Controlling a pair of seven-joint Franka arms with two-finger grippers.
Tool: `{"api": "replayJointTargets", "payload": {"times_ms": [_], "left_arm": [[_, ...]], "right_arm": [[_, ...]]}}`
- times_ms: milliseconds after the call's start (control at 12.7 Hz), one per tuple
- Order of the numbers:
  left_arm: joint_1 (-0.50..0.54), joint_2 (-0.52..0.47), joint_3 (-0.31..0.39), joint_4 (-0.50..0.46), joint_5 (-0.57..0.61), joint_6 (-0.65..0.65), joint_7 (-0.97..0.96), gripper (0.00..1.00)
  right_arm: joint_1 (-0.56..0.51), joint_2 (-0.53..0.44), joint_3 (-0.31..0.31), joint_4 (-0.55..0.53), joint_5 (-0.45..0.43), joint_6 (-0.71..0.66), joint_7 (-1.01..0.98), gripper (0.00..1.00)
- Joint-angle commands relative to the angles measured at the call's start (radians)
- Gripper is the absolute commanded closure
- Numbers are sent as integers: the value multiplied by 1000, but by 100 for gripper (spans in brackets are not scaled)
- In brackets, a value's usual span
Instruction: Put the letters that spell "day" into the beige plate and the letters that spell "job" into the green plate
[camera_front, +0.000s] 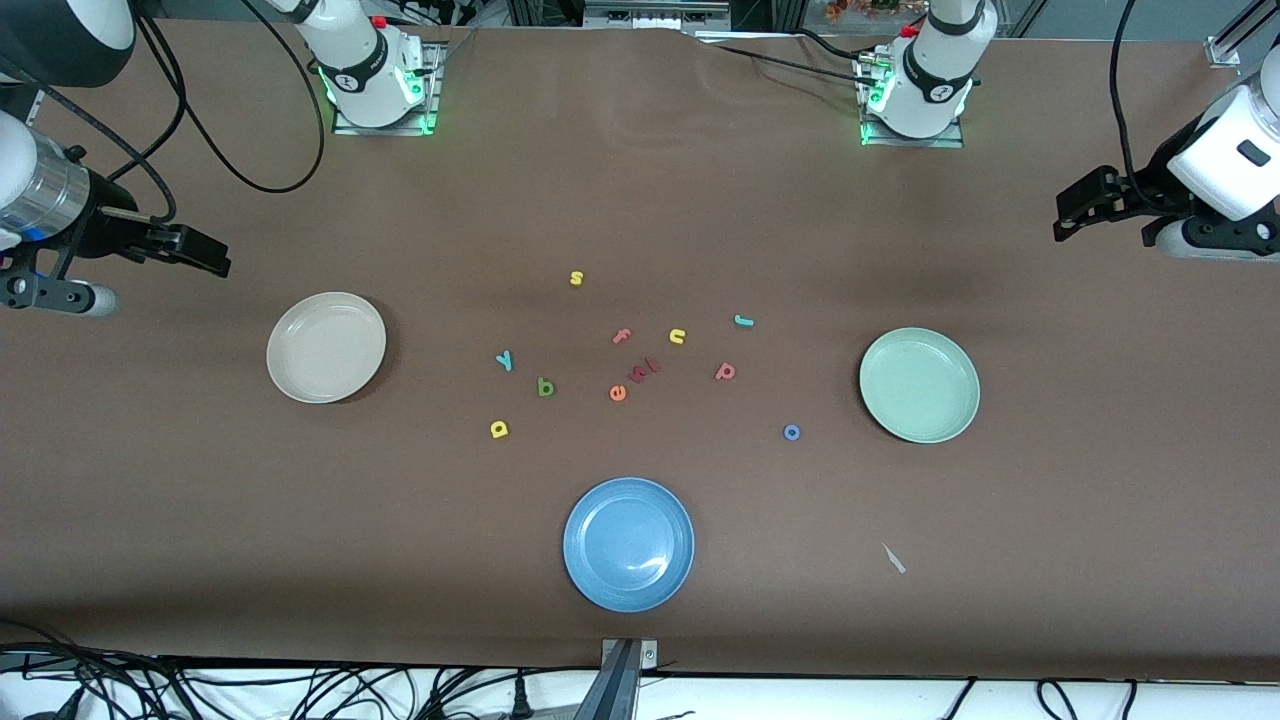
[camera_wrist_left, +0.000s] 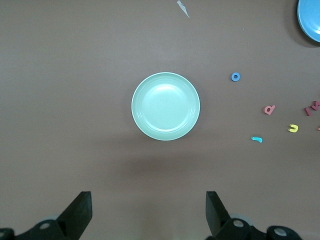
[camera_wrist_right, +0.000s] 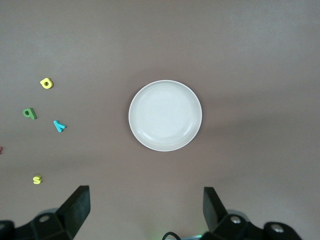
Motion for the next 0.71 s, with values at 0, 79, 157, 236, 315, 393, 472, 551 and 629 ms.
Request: {"api": "replayJointTargets", "payload": {"times_ms": [0,79,157,236,315,393,472,551,629], "left_arm": [[7,0,-3,14,-10,-19,11,0],[7,0,-3,14,-10,-19,11,0],[7,0,-3,14,-10,-19,11,0],[7,-2,-3,14,-10,-19,11,0],[7,-2,-3,14,-10,-19,11,0],[7,-2,-3,14,-10,-19,11,0],[7,0,-3,14,-10,-19,11,0],[7,0,-3,14,-10,-19,11,0],[7,-2,-3,14,-10,-19,11,0]], "right_arm": [[-6,8,4,21,10,-10,5,0],[-6,8,6,23,10,-10,5,0],[-6,8,4,23,10,-11,5,0],[-6,8,4,23,10,-11,5,0],[-6,8,4,23,10,-10,5,0],[-3,8,6,23,10,-8,6,0],[-3,10,6,21,10,-8,12,0],[-1,10,6,23,10,-8,17,0],[-3,10,6,23,10,-8,17,0]]}}
